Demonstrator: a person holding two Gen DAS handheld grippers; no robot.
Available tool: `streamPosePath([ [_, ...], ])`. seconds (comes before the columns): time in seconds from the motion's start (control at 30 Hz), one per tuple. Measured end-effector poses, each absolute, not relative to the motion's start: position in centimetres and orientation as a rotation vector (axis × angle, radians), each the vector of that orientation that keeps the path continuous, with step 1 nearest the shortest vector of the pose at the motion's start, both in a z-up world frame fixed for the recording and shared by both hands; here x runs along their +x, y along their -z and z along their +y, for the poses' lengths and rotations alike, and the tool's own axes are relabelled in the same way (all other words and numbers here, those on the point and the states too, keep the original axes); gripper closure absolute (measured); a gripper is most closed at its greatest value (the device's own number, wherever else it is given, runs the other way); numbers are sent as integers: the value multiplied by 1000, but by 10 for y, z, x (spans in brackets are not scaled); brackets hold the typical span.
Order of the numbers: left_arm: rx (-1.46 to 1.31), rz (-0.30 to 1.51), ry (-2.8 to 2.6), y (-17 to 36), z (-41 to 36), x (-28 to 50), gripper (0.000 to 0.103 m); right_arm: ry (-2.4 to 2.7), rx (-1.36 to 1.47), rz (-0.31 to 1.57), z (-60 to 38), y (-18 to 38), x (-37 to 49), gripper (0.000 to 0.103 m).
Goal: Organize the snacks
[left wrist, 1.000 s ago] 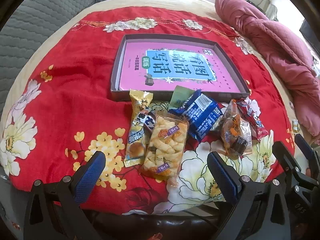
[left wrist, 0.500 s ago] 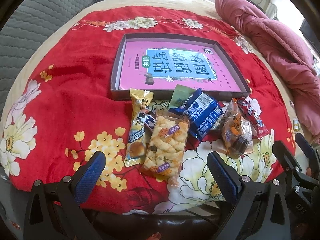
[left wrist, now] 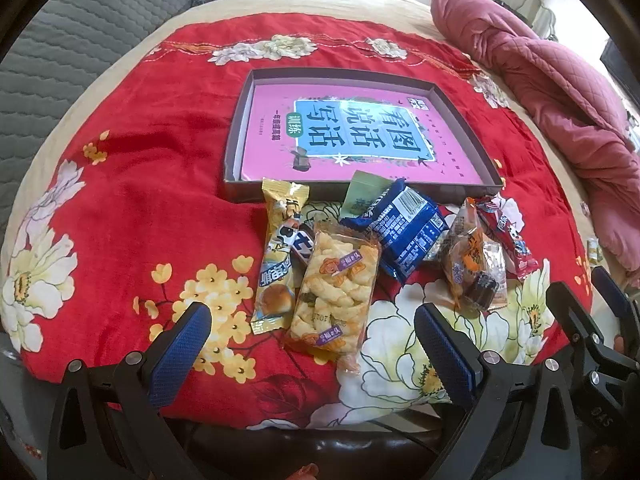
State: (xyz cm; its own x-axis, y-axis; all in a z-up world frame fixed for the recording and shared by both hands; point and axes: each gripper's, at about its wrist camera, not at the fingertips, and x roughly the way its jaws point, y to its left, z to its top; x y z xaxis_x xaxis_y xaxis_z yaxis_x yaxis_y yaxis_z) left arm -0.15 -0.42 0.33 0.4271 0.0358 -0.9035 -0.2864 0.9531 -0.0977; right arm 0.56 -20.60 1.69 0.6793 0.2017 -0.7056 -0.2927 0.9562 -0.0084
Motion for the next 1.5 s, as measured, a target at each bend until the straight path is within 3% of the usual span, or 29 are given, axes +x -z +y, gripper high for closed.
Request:
streamPosePath([
  [0.9,-266,1129,-199,3,-3,1,2,-281,-118,780,-206,-15,8,1],
  [1.5,-369,1167,-250,23,38,6,2,-289,-61,817,-214,-6,21,1],
])
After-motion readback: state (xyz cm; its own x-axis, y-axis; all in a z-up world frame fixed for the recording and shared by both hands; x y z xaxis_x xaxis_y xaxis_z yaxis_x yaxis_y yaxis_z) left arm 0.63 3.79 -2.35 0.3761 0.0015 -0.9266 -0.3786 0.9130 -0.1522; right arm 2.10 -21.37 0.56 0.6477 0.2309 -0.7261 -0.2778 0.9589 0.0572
